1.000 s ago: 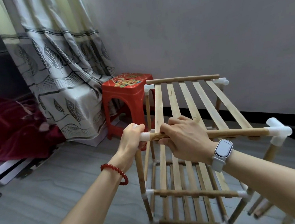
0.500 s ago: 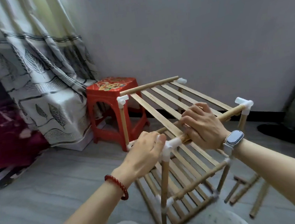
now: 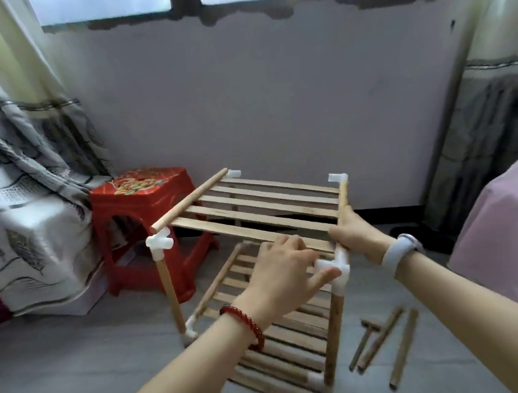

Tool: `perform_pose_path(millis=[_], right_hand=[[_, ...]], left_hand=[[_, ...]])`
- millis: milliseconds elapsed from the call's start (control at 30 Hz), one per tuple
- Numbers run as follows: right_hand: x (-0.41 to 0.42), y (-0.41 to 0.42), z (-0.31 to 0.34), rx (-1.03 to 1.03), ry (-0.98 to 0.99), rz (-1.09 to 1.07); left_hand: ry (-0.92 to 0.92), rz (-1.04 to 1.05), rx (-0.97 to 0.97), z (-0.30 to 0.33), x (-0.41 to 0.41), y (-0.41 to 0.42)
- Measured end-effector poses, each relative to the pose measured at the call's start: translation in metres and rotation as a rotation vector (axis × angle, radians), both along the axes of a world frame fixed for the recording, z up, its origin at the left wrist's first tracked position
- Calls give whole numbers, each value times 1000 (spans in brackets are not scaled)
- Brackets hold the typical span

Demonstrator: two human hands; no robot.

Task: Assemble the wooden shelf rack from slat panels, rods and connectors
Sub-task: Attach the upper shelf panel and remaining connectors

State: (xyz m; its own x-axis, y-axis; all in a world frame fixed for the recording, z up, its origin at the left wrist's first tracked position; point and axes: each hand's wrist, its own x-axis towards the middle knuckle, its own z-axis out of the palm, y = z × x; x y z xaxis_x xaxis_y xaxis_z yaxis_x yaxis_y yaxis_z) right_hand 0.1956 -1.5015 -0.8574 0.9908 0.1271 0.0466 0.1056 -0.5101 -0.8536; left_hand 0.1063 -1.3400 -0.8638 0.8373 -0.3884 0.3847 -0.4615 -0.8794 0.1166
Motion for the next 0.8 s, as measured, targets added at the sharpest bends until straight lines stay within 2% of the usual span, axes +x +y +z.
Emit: perform_pose_path(millis=[133,300,367,467,533,567,633,733,800], right_hand=[[25,-17,8,-65,21,95],[66,-33,14,-229,54,220],[83,-31,21,-367,17,232],[100,-19,29,-705,-67,153],[101,-1,33,-965,-102,67],[98,12,35,-1026,-117,70],[86,39,32,-988,-209,161],[52,85,10,-775,-295,304],[28,111,-11,-813,-403,301]], left_hand=[[-3,98,20,19,28,20],[14,513,61,31,67,109],[89,616,38,30,77,144],[279,552,-182,19,87,171],[288,538,-316,12,92,175],[258,554,-349,10,95,175],[218,600,-387,8,96,172],[208,623,-469,6,88,167],[195,630,-507,5,75,163]])
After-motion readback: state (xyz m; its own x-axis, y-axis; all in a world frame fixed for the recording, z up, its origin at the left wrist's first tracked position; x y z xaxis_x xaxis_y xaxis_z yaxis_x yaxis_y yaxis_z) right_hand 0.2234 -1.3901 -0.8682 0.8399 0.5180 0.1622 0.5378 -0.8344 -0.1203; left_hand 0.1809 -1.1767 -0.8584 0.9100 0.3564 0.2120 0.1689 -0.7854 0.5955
